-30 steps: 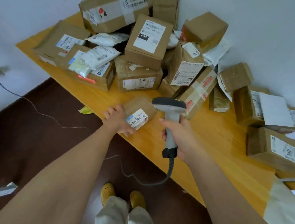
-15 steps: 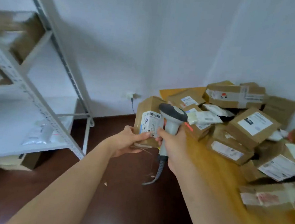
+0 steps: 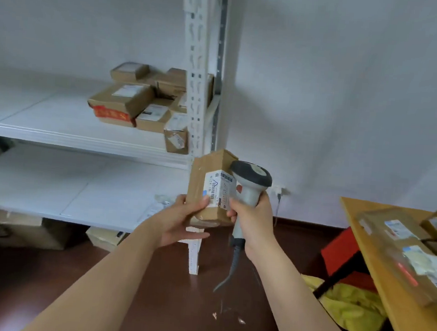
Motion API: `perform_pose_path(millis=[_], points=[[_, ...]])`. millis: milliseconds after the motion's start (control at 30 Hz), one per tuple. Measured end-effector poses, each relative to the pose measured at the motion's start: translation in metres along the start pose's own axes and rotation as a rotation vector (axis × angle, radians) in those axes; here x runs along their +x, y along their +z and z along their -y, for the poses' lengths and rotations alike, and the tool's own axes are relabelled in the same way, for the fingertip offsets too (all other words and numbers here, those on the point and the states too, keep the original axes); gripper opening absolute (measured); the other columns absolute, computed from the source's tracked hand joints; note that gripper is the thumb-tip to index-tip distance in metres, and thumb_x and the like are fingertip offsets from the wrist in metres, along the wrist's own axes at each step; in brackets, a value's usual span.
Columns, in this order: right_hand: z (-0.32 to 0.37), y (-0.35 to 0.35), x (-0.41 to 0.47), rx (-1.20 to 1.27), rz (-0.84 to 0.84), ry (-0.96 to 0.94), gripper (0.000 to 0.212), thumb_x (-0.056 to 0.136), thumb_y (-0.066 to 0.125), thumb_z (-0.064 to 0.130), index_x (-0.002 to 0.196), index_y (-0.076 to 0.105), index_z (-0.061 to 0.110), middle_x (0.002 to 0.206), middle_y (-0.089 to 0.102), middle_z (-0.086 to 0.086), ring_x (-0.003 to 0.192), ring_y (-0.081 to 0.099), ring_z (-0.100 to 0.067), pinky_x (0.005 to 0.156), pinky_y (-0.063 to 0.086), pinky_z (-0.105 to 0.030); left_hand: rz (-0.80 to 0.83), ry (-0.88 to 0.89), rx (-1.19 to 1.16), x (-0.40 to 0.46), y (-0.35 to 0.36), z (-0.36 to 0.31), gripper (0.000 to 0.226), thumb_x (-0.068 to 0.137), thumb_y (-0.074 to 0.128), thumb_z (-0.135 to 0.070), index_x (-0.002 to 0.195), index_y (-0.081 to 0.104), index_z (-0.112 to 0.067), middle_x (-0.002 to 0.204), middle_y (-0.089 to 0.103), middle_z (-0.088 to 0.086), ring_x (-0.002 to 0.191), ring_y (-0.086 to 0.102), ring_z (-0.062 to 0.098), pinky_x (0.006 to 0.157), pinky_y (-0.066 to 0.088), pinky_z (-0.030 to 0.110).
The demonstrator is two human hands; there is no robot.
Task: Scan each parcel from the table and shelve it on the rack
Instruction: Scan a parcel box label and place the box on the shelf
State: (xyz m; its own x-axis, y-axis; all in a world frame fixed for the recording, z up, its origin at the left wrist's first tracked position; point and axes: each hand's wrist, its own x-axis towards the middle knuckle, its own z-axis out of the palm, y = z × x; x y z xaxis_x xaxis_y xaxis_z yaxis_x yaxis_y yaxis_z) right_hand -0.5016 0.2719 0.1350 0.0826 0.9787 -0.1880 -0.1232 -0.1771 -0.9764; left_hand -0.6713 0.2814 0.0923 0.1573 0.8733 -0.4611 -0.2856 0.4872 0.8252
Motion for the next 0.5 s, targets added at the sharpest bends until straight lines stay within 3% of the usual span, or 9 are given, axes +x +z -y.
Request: perform_pose_path(millis=[233,400,500], points=[[-0.010,0.128,0.021,-0.097,0.029,0.046,0.027,0.089,0.062,0.004,0.109,0.054,0.019,0.095,0.063,-0.003,0.060,0.060,-0.009,0.060,0.052,-0.023,-0.391,0.088,-0.173,0.008,-0.138,-0.061,0.070,0.076,0.081,-0.035,0.127,0.038,-0.014,0.119,0.064,0.012,0.097,0.071,0.024,0.076,0.060,0.042],[-0.010,0.177,0.059,-0.147,0.051,0.028,0.025,0.089,0.062,0.004,0.102,0.053,0.024,0.101,0.063,0.001,0.051,0.060,-0.005,0.060,0.051,-0.024,-0.406,0.078,-0.228,0.051,-0.175,-0.096,0.057,0.088,0.068,-0.042,0.134,0.045,-0.018,0.124,0.064,0.008,0.104,0.067,0.024,0.064,0.059,0.035],[-0.008,0.202,0.092,-0.178,0.070,-0.015,0.027,0.089,0.062,0.005,0.108,0.053,0.022,0.102,0.064,0.003,0.050,0.059,-0.003,0.061,0.050,-0.026,-0.443,0.086,-0.234,0.079,-0.178,-0.121,0.036,0.098,0.054,-0.038,0.129,0.051,-0.019,0.115,0.064,0.007,0.100,0.064,0.023,0.069,0.056,0.037]])
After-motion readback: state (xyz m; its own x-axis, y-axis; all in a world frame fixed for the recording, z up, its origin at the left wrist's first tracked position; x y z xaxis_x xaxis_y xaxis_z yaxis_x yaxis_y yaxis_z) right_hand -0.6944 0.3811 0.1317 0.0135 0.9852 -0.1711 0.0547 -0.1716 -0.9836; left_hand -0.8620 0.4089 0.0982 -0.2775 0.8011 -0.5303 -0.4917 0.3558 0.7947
